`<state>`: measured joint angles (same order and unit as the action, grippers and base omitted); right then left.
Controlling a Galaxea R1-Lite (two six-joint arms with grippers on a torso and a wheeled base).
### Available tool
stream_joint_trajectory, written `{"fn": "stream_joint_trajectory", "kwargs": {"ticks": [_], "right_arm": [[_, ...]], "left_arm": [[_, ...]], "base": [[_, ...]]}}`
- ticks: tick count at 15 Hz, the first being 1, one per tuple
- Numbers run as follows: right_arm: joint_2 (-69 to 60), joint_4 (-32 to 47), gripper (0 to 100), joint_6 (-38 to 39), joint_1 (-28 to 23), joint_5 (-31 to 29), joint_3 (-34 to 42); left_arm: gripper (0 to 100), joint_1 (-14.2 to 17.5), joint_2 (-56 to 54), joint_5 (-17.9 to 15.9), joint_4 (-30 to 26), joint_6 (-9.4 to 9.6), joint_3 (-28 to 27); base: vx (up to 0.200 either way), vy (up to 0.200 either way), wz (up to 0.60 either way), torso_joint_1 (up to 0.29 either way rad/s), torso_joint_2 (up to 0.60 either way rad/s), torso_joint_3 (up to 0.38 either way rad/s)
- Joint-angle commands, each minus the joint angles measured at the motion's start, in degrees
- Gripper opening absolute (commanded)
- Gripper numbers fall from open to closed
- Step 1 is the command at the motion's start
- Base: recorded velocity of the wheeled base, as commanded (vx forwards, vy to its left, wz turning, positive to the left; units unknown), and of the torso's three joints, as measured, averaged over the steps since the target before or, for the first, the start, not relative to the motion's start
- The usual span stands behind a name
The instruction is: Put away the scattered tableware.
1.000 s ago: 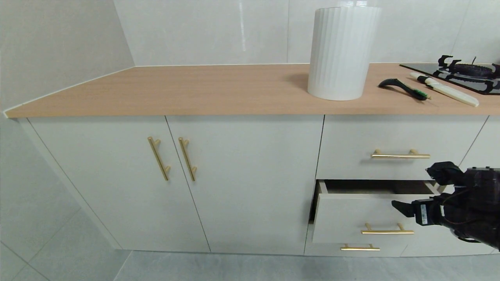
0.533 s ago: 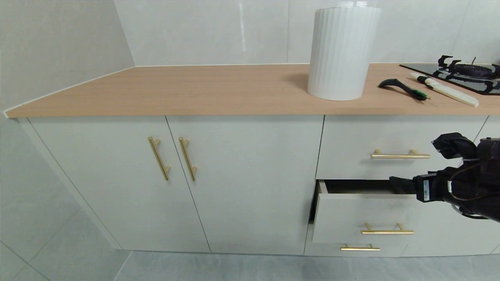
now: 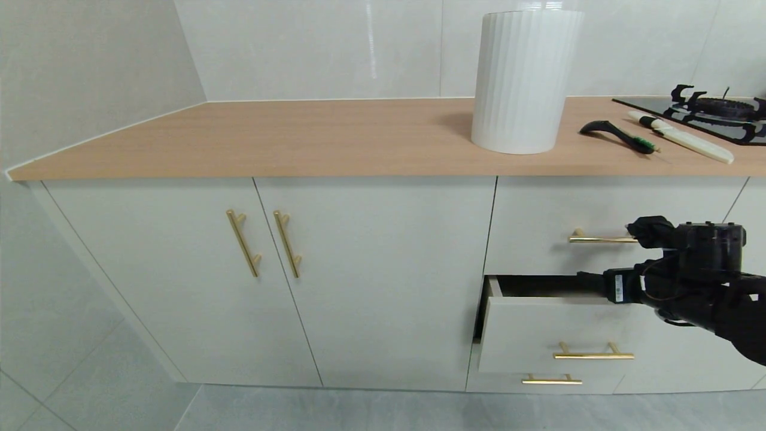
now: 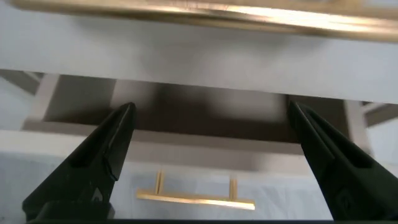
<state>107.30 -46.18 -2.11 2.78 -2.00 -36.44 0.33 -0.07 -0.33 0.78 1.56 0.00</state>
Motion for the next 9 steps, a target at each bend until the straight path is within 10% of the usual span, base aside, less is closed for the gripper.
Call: {"fn": "stream_joint_trajectory", "kwargs": {"ticks": [1,9], "right_arm": [[5.5,-0.5,100,0.0,0.1,-0.4,-0.7],[7.7,-2.8,100,0.0,0.6,-2.3,-0.9]], "left_arm": [[100,0.0,0.1,0.0,0.0,0.02,0.0],[100,0.0,0.1,0.0,0.0,0.02,0.0]], "base": [[0.0,0.0,0.0,0.0,0.0,0.0],[0.0,0.0,0.0,0.0,0.0,0.0]]}}
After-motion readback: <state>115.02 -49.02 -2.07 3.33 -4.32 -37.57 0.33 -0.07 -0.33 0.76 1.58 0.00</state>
